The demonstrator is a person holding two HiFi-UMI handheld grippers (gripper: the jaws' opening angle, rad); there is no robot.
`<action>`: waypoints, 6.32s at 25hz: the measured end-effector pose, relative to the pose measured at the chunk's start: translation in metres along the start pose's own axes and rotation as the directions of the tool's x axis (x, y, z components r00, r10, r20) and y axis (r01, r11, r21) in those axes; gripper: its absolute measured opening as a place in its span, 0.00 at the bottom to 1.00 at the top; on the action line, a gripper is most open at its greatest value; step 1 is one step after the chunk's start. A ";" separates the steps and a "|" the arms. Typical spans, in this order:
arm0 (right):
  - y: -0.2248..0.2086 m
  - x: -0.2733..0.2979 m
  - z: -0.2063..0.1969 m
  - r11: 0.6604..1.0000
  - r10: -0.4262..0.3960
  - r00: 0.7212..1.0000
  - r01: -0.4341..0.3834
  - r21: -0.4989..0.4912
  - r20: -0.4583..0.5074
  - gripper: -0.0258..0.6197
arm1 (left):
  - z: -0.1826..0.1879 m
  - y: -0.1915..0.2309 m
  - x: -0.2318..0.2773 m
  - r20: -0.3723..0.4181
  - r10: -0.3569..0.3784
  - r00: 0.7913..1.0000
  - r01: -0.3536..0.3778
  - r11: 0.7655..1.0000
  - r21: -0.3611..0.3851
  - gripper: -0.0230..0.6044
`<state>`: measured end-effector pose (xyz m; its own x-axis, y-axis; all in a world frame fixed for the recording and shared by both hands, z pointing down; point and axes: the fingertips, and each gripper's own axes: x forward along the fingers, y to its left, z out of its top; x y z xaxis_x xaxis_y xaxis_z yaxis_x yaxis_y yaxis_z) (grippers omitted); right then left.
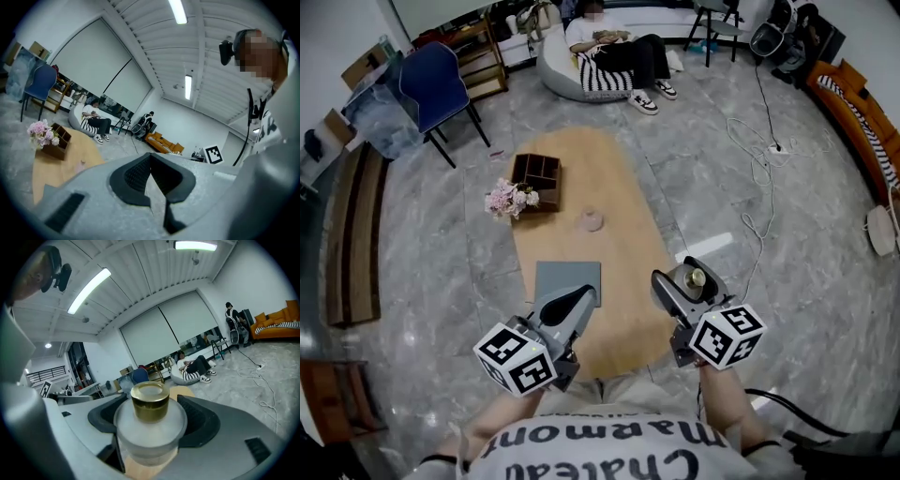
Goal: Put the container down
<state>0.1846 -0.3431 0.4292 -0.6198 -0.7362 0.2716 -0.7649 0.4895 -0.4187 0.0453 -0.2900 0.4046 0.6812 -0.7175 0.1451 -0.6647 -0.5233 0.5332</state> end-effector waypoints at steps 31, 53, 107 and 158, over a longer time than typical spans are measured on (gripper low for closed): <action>-0.140 0.055 -0.296 0.959 -0.246 0.877 0.282 0.027 -0.413 0.56 | -0.196 0.097 -0.008 -0.341 0.125 0.932 -0.173 0.978 -0.115 0.06; -0.162 0.074 -0.325 0.944 -0.319 0.858 0.327 -0.050 -0.403 0.56 | -0.218 0.104 0.000 -0.434 0.110 0.894 -0.169 0.981 -0.100 0.06; -0.146 0.053 -0.364 0.900 -0.431 0.713 0.298 -0.318 -0.553 0.56 | -0.150 0.098 -0.053 -0.344 0.226 0.912 -0.249 0.968 -0.025 0.06; 0.335 -0.238 0.042 0.954 -0.157 0.916 0.238 -0.184 0.369 0.06 | 0.087 -0.146 -0.335 0.201 -0.260 0.945 0.196 0.937 0.290 0.06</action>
<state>0.0831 -0.0241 0.1877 -0.3828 -0.9238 -0.0051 -0.9092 0.3777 -0.1755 -0.1125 -0.0136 0.2057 0.7546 -0.6341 -0.1687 -0.5780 -0.7641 0.2865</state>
